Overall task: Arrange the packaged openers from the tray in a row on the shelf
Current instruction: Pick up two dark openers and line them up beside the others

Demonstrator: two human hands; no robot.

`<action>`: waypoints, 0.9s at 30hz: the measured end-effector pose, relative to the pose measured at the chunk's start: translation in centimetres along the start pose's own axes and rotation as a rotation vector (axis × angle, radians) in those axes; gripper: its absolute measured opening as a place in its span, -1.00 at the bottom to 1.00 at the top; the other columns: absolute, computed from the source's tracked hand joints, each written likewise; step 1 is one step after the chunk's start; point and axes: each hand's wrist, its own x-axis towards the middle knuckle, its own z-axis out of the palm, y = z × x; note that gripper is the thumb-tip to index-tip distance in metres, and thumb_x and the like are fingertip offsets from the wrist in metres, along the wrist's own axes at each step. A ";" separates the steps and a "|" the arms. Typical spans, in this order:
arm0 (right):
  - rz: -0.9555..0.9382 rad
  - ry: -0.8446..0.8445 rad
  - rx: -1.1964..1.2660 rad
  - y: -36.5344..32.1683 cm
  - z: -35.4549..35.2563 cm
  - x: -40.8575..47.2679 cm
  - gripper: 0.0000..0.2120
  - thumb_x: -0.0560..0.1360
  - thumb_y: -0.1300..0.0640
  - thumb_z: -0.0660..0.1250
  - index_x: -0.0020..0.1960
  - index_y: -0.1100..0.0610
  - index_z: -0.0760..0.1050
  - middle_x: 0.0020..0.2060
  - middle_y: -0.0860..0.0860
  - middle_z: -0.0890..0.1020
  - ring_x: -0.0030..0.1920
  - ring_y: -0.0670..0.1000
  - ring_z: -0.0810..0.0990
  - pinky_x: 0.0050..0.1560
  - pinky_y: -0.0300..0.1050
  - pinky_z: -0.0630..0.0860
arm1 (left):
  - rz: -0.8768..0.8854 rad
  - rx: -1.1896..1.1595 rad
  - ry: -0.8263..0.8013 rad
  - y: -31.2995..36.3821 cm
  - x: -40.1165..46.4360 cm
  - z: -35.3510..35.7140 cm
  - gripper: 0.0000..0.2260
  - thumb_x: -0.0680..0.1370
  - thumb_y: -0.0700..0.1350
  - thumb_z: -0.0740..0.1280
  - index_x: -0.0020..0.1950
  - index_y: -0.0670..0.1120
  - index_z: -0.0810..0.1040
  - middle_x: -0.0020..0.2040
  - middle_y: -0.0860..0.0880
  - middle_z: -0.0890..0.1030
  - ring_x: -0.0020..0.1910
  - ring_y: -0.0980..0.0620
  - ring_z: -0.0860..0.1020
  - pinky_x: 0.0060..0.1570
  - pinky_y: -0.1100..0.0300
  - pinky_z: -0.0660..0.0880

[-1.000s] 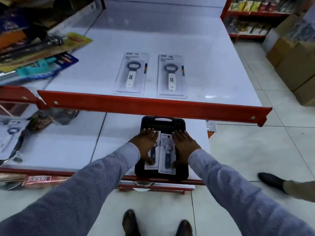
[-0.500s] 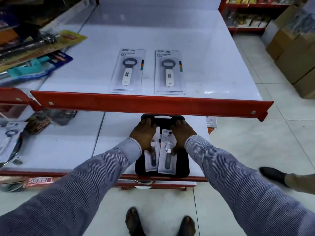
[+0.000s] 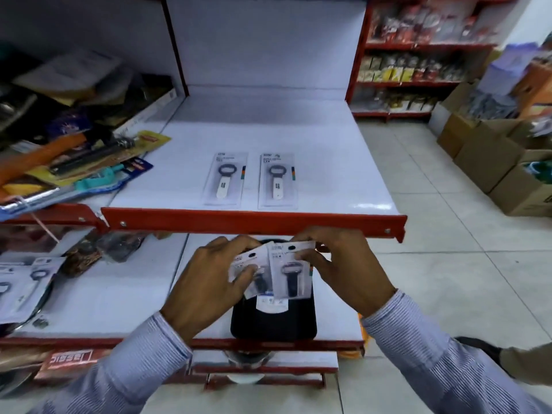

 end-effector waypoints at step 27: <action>0.469 0.167 -0.030 10.6 -10.3 16.4 -0.60 0.43 0.06 0.50 0.21 0.17 0.58 0.16 0.16 0.67 0.17 0.12 0.62 0.22 -0.17 0.48 | -0.202 -0.094 -0.018 3.4 24.6 1.5 -0.59 0.40 -0.08 0.55 0.19 -0.12 0.56 0.24 -0.13 0.59 0.21 -0.10 0.56 0.22 0.16 0.46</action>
